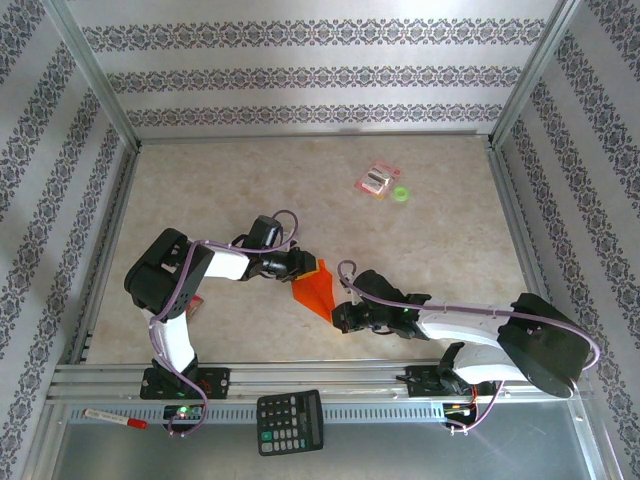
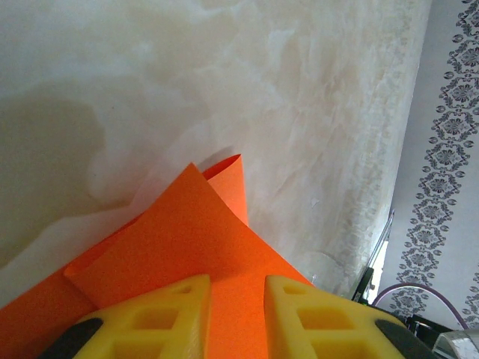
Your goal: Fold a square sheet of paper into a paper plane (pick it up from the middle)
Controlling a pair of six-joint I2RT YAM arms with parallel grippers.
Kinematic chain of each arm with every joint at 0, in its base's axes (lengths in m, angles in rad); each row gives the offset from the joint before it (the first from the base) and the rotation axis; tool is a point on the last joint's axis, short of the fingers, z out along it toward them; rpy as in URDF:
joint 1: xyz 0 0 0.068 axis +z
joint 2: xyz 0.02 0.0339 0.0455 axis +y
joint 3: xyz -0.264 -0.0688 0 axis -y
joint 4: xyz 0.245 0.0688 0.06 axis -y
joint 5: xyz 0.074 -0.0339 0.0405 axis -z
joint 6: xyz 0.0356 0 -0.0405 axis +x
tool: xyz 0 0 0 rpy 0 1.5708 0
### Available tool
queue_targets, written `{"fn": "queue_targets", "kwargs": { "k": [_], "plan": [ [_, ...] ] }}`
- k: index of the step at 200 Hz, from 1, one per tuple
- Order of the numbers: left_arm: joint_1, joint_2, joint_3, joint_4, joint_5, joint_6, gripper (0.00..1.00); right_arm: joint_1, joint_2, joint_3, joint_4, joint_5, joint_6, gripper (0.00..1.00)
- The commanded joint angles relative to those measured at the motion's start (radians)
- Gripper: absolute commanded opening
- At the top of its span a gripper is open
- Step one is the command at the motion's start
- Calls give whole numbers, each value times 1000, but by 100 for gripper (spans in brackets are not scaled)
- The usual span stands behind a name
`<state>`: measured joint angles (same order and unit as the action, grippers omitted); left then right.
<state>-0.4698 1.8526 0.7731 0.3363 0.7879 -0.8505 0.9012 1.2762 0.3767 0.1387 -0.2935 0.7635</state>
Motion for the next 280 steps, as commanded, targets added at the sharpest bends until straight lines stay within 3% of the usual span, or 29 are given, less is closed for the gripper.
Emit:
{"fn": "queue_targets", "kwargs": {
  "k": [1, 280],
  "plan": [
    [14, 27, -8, -108, -55, 34, 26, 5, 22, -13, -3, 17, 7, 4],
    [19, -3, 3, -112, -42, 28, 26, -33, 97, -86, -15, 3, -6, 1]
  ]
}}
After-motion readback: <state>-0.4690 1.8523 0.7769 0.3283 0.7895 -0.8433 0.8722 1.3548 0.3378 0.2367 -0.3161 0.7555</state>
